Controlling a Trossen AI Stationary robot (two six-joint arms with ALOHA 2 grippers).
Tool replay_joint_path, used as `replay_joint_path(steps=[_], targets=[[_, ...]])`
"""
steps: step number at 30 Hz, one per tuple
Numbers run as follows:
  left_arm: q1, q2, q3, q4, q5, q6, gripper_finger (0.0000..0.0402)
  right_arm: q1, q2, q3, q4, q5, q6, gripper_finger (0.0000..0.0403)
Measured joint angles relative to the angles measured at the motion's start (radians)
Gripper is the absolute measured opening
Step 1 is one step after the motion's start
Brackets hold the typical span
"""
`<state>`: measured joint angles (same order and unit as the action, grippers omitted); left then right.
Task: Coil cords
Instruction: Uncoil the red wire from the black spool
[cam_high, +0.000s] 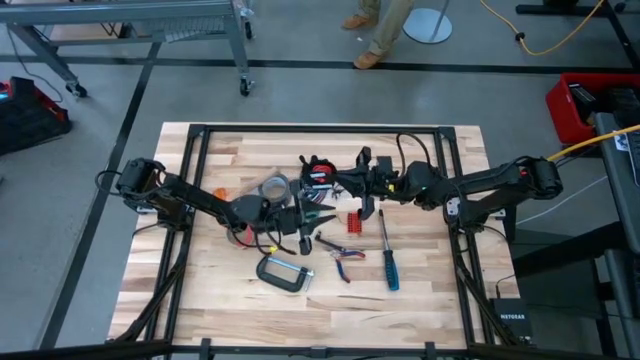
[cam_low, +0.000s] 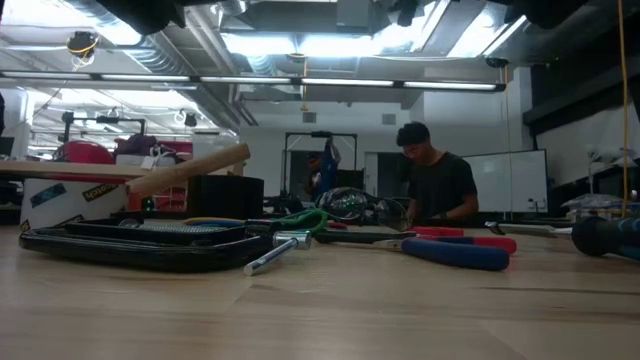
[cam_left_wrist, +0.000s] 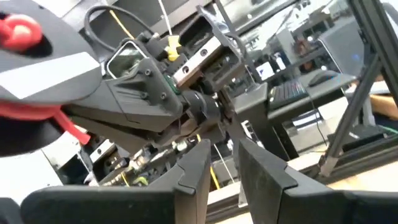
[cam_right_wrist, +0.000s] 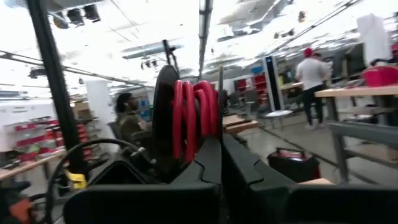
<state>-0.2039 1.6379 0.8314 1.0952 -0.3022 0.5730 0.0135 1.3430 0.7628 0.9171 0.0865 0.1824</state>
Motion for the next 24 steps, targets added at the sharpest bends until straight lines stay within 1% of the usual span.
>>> replay_joint_path(steps=[2, 5, 7, 9, 12, 16, 19, 24], targets=[[-0.002, 0.000, 0.000, 0.015, -0.045, -0.039, 0.0075, 0.000, 0.000, 0.000, -0.011, 0.031, -0.017, 0.0000], [0.000, -0.001, 0.000, 0.054, -0.166, -0.139, 0.0079, 0.000, 0.000, 0.000, -0.014, 0.076, -0.038, 0.0000], [0.006, -0.002, 0.000, 0.056, -0.245, -0.187, 0.0088, 0.000, 0.000, 0.000, -0.016, 0.088, -0.038, 0.0000], [0.015, -0.002, 0.000, 0.052, -0.300, -0.244, 0.0101, 0.000, 0.000, 0.000, -0.017, 0.091, -0.041, 0.0000], [0.036, -0.002, 0.000, 0.043, -0.312, -0.369, 0.0123, 0.000, 0.000, 0.000, -0.030, 0.126, -0.070, 0.0000], [0.060, -0.002, 0.000, 0.040, -0.313, -0.539, 0.0144, 0.000, 0.003, -0.001, -0.031, 0.133, -0.088, 0.0000], [0.077, -0.002, 0.000, 0.041, -0.313, -0.615, 0.0148, 0.000, 0.003, -0.001, -0.041, 0.133, -0.110, 0.0000], [0.090, -0.002, 0.000, 0.046, -0.310, -0.705, 0.0141, 0.000, 0.003, -0.001, -0.074, 0.132, -0.114, 0.0000]])
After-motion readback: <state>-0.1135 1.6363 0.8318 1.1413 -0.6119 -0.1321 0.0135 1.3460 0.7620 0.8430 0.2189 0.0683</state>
